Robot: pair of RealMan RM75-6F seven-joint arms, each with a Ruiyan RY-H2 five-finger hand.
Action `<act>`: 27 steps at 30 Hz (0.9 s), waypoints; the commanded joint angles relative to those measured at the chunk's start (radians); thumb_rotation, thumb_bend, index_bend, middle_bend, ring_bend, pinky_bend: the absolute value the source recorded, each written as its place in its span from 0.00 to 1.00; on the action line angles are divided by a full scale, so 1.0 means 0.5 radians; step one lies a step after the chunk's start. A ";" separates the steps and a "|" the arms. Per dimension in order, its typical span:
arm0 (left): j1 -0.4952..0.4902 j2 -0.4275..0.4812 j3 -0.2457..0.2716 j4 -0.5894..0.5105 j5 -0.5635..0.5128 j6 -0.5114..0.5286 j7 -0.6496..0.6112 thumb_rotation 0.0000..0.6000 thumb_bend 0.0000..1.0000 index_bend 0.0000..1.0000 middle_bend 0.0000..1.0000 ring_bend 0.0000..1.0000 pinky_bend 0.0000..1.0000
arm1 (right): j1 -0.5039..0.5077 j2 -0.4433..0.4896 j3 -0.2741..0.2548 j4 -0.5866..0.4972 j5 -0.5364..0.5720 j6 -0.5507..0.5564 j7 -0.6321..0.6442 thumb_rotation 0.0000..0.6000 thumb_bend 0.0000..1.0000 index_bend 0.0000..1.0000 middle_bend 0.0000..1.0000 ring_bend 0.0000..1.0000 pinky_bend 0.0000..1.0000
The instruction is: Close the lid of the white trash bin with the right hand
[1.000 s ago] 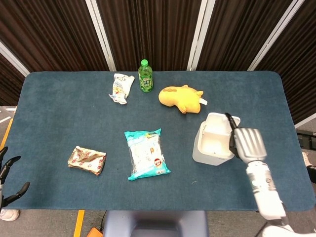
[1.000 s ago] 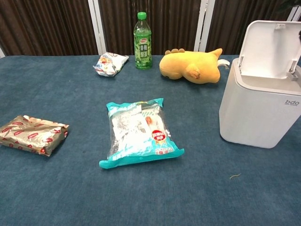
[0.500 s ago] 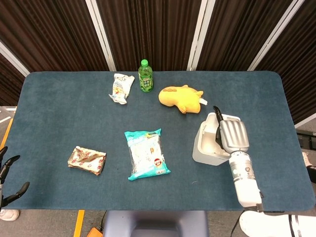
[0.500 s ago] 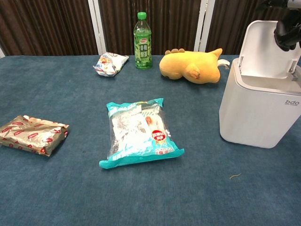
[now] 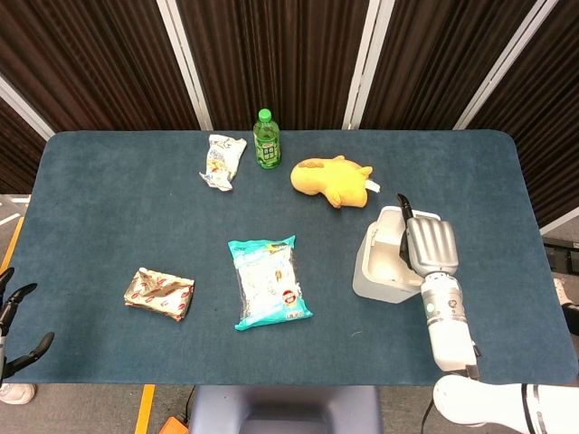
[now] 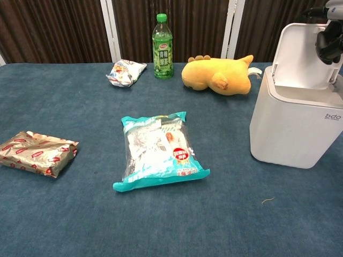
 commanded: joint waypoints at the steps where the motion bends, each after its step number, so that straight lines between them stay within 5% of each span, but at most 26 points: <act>1: 0.000 0.000 0.000 0.001 0.001 0.001 -0.001 1.00 0.22 0.19 0.00 0.01 0.27 | 0.002 0.001 -0.008 0.000 0.001 0.003 0.003 1.00 0.92 0.03 0.82 0.69 0.69; 6: -0.001 -0.001 0.002 0.000 0.005 -0.002 0.002 1.00 0.22 0.19 0.00 0.01 0.27 | -0.003 0.012 -0.047 -0.021 -0.015 0.021 0.013 1.00 0.92 0.15 0.82 0.69 0.69; 14: -0.002 0.001 0.003 -0.001 0.008 -0.002 -0.006 1.00 0.22 0.19 0.00 0.01 0.27 | -0.070 0.042 -0.198 -0.138 -0.187 0.098 0.018 1.00 0.92 0.21 0.82 0.69 0.69; 27: 0.014 0.016 -0.003 0.005 0.013 0.041 -0.075 1.00 0.22 0.19 0.00 0.01 0.27 | -0.382 0.156 -0.756 -0.315 -0.904 0.244 -0.026 1.00 0.92 0.21 0.82 0.69 0.69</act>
